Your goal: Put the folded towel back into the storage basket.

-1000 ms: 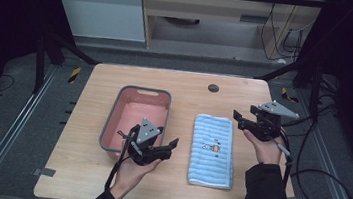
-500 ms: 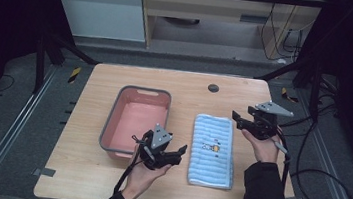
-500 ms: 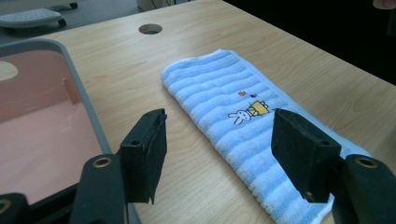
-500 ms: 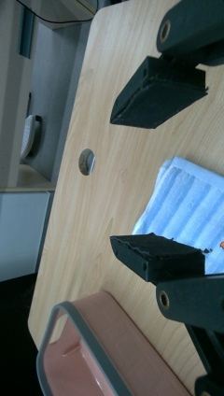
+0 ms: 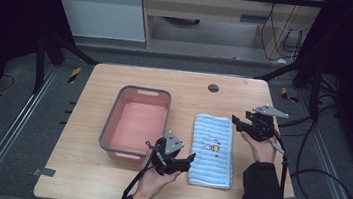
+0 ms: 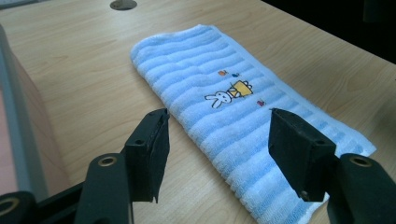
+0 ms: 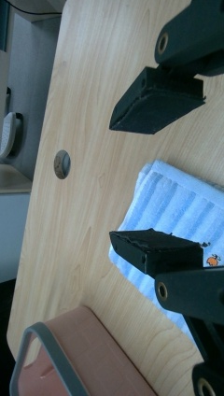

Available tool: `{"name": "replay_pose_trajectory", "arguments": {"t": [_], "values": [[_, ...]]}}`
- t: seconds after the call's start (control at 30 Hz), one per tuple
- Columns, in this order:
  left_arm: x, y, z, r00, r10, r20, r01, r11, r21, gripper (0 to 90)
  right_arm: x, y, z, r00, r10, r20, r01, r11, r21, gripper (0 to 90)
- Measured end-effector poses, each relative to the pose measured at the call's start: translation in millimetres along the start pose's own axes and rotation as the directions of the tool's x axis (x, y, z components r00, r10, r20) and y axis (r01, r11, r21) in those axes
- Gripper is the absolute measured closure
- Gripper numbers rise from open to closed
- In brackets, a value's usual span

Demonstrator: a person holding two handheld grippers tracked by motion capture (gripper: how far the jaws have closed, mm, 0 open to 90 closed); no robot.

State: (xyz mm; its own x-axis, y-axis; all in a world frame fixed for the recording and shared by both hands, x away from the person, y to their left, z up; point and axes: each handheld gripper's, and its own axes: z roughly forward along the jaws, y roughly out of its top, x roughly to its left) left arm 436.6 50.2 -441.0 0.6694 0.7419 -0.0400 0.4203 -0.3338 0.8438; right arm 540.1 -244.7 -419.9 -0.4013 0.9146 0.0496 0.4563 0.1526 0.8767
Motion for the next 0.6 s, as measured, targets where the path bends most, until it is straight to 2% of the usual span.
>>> {"name": "replay_pose_trajectory", "arguments": {"t": [0.2, 0.37, 0.6], "values": [[-5.6, -8.0, 12.4, 1.0000, 0.006, 0.002, -0.006, 0.9994, 0.034, 39.0, 0.7, -5.8, 11.8, 1.0000, 0.002, -0.003, -0.002, 1.000, 0.031, 41.6], [-6.4, -13.2, 18.4, 1.0000, 0.004, 0.000, -0.004, 0.9985, 0.055, 39.4, 1.7, -10.2, 22.6, 0.9999, -0.012, -0.006, 0.013, 0.999, 0.050, 42.5], [-6.2, -22.7, 28.9, 1.0000, -0.004, 0.007, 0.003, 0.9959, 0.090, 41.6, 0.6, -19.4, 35.2, 1.0000, -0.003, 0.005, 0.003, 0.996, 0.090, 43.6]]}}
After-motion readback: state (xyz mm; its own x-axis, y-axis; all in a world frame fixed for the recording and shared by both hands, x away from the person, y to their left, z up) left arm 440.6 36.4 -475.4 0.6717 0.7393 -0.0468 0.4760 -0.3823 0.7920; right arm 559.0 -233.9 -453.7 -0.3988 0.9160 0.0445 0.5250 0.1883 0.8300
